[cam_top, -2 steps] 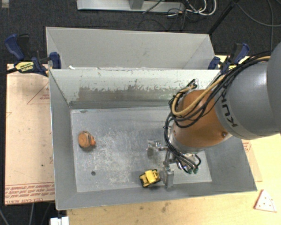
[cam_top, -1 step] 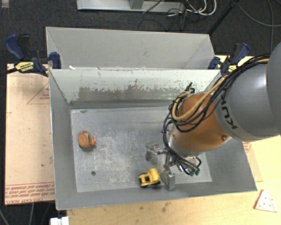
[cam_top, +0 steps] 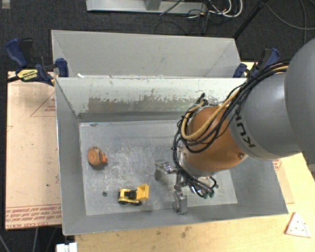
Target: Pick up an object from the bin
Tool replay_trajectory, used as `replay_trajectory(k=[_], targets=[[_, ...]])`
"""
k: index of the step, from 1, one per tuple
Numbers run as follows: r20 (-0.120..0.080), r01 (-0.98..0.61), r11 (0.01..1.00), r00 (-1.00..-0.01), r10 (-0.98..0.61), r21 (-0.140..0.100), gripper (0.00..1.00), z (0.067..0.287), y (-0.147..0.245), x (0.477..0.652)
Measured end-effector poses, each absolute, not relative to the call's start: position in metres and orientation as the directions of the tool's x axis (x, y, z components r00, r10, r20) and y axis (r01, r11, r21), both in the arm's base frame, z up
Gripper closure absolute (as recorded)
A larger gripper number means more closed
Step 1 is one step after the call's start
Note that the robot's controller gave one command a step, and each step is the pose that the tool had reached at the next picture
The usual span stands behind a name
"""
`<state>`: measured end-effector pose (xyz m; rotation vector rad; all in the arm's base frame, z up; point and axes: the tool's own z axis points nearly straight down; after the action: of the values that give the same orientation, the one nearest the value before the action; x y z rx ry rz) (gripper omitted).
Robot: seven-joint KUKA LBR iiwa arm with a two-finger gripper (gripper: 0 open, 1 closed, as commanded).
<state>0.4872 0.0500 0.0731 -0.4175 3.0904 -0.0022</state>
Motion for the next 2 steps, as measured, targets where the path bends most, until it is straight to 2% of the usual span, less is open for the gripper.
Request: replay_trajectory(k=[1, 2], targets=[[-0.022, -0.381, 0.924, -0.924, -0.381, -0.004, 0.0, 0.073, 0.067, 0.488], [0.003, -0.457, 0.889, -0.889, -0.457, 0.003, 0.0, 0.123, 0.066, 0.503]])
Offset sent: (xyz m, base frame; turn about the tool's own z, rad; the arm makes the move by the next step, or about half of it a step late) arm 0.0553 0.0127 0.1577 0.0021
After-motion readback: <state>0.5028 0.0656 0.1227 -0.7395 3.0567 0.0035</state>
